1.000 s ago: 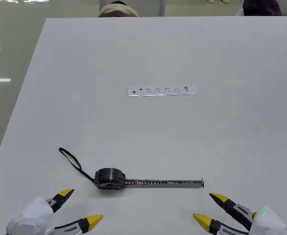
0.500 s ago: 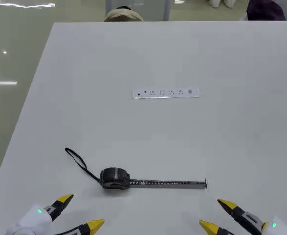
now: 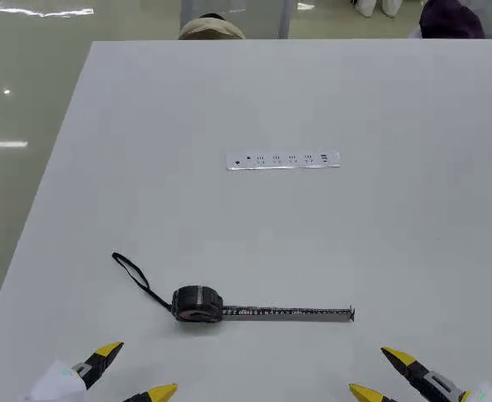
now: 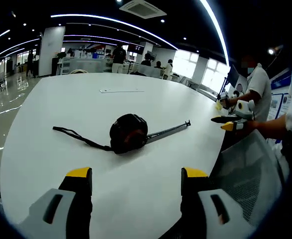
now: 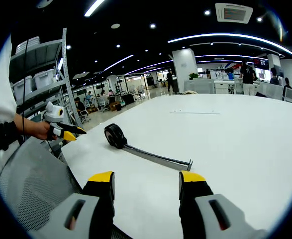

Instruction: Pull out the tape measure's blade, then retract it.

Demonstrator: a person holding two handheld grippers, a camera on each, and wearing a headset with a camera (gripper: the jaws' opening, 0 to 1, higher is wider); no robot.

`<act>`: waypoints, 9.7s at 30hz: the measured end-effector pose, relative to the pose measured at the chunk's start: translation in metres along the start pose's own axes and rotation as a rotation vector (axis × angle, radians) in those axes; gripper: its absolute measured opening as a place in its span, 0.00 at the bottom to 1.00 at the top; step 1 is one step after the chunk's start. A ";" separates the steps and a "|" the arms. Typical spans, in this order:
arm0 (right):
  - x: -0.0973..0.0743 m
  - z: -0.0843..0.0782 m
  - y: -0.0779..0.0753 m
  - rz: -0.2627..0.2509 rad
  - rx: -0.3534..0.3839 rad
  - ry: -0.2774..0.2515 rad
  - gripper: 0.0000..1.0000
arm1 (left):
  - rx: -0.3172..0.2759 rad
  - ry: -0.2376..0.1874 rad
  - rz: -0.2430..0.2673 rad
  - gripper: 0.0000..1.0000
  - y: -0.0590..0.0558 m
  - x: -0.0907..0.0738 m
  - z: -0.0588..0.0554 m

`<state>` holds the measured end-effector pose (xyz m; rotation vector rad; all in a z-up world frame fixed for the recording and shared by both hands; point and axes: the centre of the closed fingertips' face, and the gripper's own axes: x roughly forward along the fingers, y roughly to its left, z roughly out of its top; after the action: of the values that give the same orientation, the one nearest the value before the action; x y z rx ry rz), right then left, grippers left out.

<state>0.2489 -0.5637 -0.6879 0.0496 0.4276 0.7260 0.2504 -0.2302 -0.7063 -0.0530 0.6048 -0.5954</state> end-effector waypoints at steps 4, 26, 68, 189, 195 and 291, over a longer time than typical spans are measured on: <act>-0.001 0.001 0.001 -0.004 -0.004 0.001 0.52 | 0.006 -0.001 -0.005 0.71 -0.001 0.001 0.000; -0.004 0.005 0.003 -0.016 -0.010 0.006 0.51 | -0.002 -0.007 -0.018 0.70 -0.005 -0.001 -0.003; 0.009 0.004 0.000 0.037 -0.022 0.029 0.51 | -0.025 0.012 0.020 0.70 -0.005 0.003 -0.003; 0.046 0.010 -0.032 0.161 -0.087 0.070 0.49 | -0.143 0.095 0.228 0.83 -0.007 0.104 0.026; 0.047 0.011 -0.033 0.162 -0.083 0.068 0.49 | -0.140 0.092 0.234 0.83 -0.004 0.109 0.029; 0.040 0.002 -0.053 0.139 -0.015 0.060 0.44 | -0.384 0.085 0.448 0.74 0.021 0.139 0.026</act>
<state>0.3097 -0.5773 -0.7108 0.0435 0.4788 0.8693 0.3669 -0.2913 -0.7612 -0.2469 0.7796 -0.0421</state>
